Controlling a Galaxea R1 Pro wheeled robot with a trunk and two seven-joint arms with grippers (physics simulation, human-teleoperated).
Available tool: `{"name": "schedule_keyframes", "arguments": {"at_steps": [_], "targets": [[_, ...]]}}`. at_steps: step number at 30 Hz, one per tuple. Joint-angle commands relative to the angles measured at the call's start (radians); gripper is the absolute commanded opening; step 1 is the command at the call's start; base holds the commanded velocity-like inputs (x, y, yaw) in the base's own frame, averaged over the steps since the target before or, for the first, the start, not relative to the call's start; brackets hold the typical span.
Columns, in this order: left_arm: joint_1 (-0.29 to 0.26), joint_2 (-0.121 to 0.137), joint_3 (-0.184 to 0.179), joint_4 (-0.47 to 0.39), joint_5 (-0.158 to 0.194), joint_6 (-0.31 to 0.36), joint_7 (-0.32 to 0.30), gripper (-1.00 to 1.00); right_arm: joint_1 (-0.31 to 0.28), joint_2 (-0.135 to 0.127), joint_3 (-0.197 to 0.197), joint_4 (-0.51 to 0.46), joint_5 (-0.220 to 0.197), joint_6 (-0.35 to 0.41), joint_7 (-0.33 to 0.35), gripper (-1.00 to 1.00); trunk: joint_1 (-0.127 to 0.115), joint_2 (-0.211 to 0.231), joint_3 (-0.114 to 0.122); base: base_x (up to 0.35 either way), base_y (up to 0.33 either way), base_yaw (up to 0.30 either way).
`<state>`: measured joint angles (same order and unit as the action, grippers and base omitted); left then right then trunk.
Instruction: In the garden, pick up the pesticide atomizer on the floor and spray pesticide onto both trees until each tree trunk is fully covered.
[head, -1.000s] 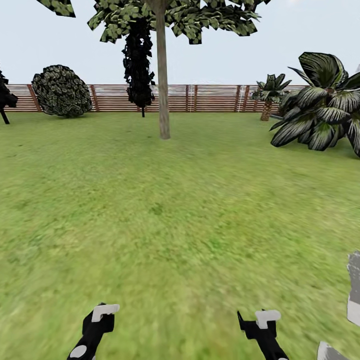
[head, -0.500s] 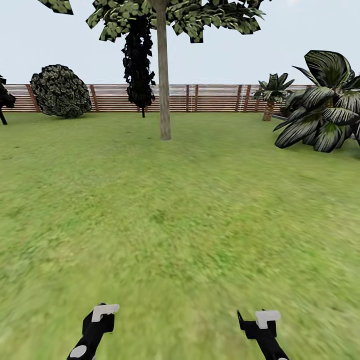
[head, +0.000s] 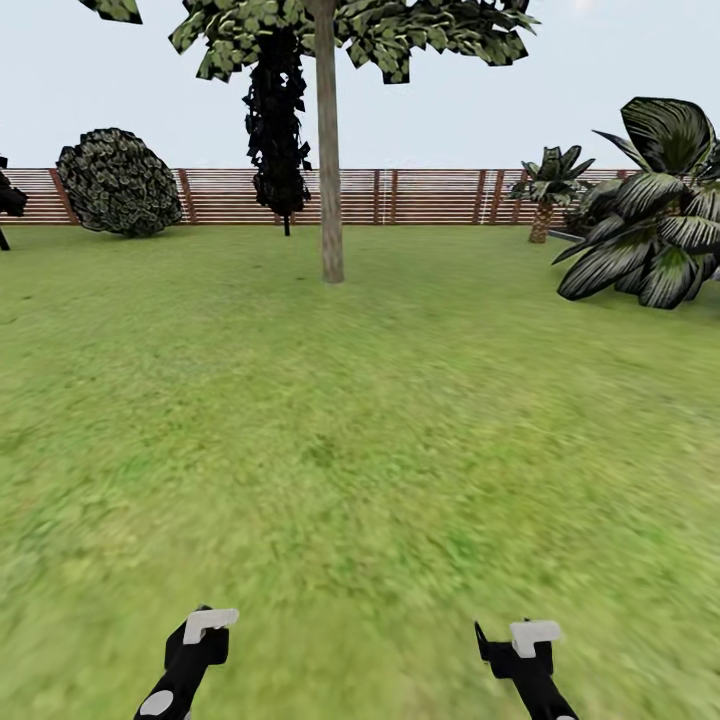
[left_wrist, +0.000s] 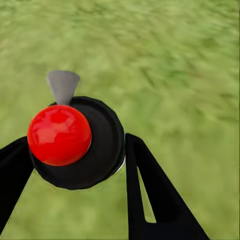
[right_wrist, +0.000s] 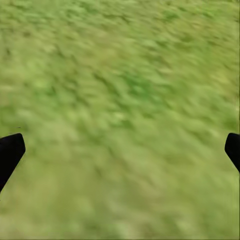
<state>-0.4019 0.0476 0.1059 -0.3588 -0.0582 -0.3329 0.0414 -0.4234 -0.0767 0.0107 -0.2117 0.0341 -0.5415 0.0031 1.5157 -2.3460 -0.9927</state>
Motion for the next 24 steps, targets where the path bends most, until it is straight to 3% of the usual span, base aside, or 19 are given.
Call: {"name": "schedule_keyframes", "arguments": {"at_steps": [1, 24], "targets": [[0.0, 0.0, 0.0, 0.0, 0.0, 0.0, 0.0, -1.0, 0.0, 0.0, 0.0, 0.0, 0.0, 0.0, 0.0, 1.0, 0.0, 0.0, 0.0, 0.33, 0.089, 0.0], [0.0, 0.0, 0.0, 0.0, 0.0, 0.0, 0.0, -1.0, 0.0, 0.0, 0.0, 0.0, 0.0, 0.0, 0.0, 1.0, 0.0, 0.0, 0.0, 0.33, 0.089, 0.0]]}}
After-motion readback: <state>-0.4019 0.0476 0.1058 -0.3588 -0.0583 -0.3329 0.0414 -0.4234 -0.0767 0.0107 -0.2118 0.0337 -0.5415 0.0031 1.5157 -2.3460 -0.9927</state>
